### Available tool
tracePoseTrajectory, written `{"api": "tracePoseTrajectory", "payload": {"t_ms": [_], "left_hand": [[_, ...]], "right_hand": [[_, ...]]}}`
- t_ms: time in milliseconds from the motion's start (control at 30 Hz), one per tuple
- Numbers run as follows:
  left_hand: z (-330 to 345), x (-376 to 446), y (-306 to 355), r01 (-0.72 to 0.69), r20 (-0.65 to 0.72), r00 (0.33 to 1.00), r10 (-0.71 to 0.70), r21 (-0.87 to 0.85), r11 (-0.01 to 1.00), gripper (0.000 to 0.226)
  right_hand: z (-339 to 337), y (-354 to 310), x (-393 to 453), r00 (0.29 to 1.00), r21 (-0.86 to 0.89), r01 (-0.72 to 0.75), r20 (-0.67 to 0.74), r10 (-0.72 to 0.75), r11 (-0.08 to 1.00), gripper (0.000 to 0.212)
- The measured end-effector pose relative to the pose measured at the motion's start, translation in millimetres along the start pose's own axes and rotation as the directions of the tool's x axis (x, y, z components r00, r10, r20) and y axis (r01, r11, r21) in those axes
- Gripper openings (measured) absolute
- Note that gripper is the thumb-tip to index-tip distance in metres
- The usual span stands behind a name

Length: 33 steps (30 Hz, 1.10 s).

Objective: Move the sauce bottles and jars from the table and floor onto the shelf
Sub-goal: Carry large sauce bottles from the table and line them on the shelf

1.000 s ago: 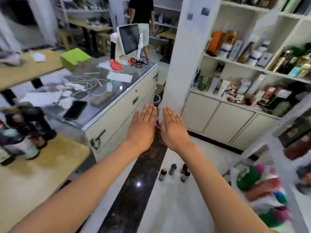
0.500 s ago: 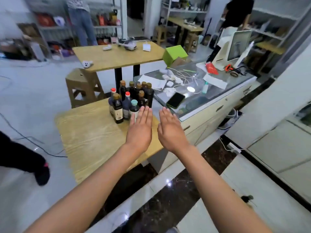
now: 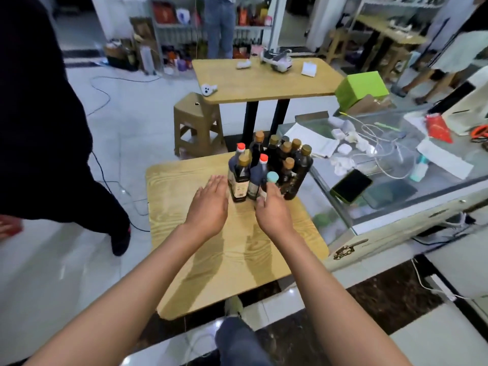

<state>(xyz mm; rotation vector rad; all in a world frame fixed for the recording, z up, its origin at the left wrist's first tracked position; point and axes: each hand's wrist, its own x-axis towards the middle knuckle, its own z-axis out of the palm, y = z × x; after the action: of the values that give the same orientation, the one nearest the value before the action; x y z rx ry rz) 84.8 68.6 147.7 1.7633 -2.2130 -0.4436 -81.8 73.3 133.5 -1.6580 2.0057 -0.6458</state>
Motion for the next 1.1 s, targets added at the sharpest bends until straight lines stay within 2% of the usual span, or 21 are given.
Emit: {"api": "tracePoseTrajectory", "payload": {"t_ms": [67, 133, 267, 400, 500, 633, 733, 900, 1000, 1100], "left_hand": [[-0.9, 31.3, 2.3, 0.048, 0.045, 0.998, -0.042, -0.125, 0.991, 0.053], [3.2, 66.4, 5.4, 0.085, 0.079, 0.994, -0.071, -0.189, 0.978, 0.053], [22.1, 129.6, 13.7, 0.141, 0.131, 0.985, -0.109, -0.263, 0.954, 0.051], [39.9, 179.7, 19.6, 0.227, 0.178, 0.969, -0.171, -0.371, 0.901, 0.050], [51.4, 203.8, 14.7, 0.247, 0.202, 0.963, -0.176, -0.414, 0.876, 0.064], [67.9, 212.8, 3.1, 0.266, 0.193, 0.960, -0.205, -0.383, 0.885, 0.054], [72.1, 210.3, -4.7, 0.206, 0.132, 0.977, -0.170, -0.346, 0.915, 0.049], [70.9, 196.7, -9.9, 0.176, 0.132, 0.979, -0.153, -0.191, 0.966, 0.034], [72.5, 181.9, -8.7, 0.092, 0.058, 0.995, -0.083, -0.172, 0.981, 0.032], [68.5, 170.4, -4.4, 0.039, 0.041, 0.999, -0.033, -0.141, 0.989, 0.039]], "right_hand": [[1.6, 10.1, 31.5, 0.985, 0.143, -0.165, -0.034, 0.171, 0.976, 0.044], [3.2, 21.8, 61.8, 0.954, 0.201, -0.282, -0.041, 0.296, 0.938, 0.048], [12.4, 44.5, 105.8, 0.922, 0.196, -0.369, -0.046, 0.384, 0.909, 0.058], [41.0, 60.8, 124.5, 0.940, 0.269, -0.320, -0.030, 0.340, 0.908, 0.059], [52.8, 68.3, 130.8, 0.932, 0.281, -0.312, -0.093, 0.349, 0.908, 0.060], [61.0, 80.5, 140.0, 0.928, 0.223, -0.321, -0.119, 0.353, 0.920, 0.050], [63.5, 86.3, 140.9, 0.937, 0.281, -0.261, -0.156, 0.312, 0.924, 0.045], [65.9, 90.3, 134.6, 0.951, 0.370, -0.196, -0.153, 0.268, 0.908, 0.043], [63.0, 84.1, 125.6, 0.951, 0.477, -0.204, -0.111, 0.289, 0.855, 0.035], [59.1, 80.7, 111.7, 0.941, 0.559, -0.213, -0.104, 0.323, 0.801, 0.029]]}}
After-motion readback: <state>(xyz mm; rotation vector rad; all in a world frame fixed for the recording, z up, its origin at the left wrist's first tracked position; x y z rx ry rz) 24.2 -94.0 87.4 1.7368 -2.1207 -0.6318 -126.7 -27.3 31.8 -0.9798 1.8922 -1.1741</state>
